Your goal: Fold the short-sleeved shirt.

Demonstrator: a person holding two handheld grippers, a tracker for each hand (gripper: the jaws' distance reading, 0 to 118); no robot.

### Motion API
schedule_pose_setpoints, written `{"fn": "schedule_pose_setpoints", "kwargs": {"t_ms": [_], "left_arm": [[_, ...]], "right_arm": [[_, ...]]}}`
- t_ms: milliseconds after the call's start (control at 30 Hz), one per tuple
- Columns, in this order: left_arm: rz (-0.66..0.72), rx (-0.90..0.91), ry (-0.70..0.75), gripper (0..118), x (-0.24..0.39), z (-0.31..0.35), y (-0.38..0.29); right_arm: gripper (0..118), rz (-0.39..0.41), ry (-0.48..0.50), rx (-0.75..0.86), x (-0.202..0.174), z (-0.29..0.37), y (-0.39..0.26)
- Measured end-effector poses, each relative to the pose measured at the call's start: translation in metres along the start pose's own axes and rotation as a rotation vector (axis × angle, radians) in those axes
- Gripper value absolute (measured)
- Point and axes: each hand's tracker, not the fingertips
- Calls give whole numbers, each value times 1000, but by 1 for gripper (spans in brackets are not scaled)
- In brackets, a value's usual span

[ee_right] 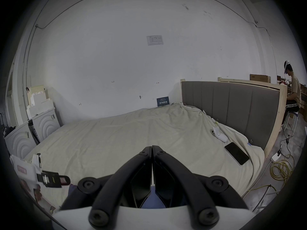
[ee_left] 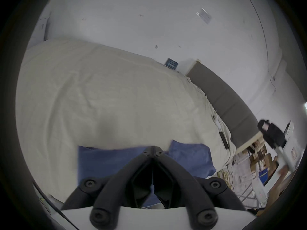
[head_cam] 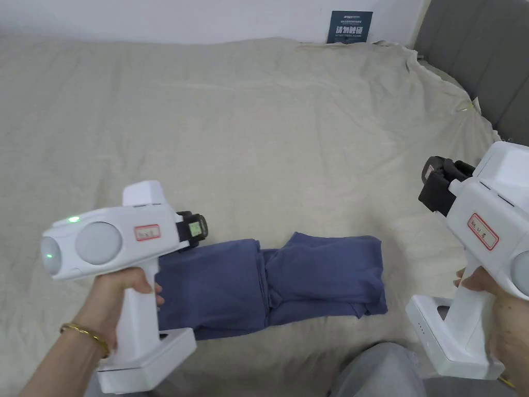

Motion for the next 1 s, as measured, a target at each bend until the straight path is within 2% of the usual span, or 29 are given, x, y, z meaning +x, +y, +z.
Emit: {"fn": "schedule_pose_setpoints", "kwargs": {"t_ms": [33,67,100,200,233,400,633,733,900,1000], "left_arm": [[27,-25,-25,33,-14,3,4],[63,-48,-54,33,-27,5,9],[103,-60,-62,39,-40,7,13],[149,-88,-87,103,-74,8,16],[168,-115,-108,118,-85,8,17],[261,-201,-173,118,-123,4,8],[306,-358,-183,117,-145,-17,-22],[336,-407,-213,104,-147,-26,-31],[341,-390,-220,103,-145,-30,-31],[320,-382,-235,93,-137,-32,-35]], "right_arm": [[0,-1,3,-1,-1,-1,0],[0,0,3,-2,-2,-2,1],[0,3,5,-3,-3,-3,1],[0,3,12,-6,-7,-6,1],[0,7,13,-8,-8,-7,1],[0,25,16,-17,-14,-12,1],[0,43,2,-38,-17,-17,-4],[0,42,-8,-51,-16,-19,-7],[0,31,-22,-65,-13,-22,-11],[0,29,-22,-72,-13,-24,-13]]}}
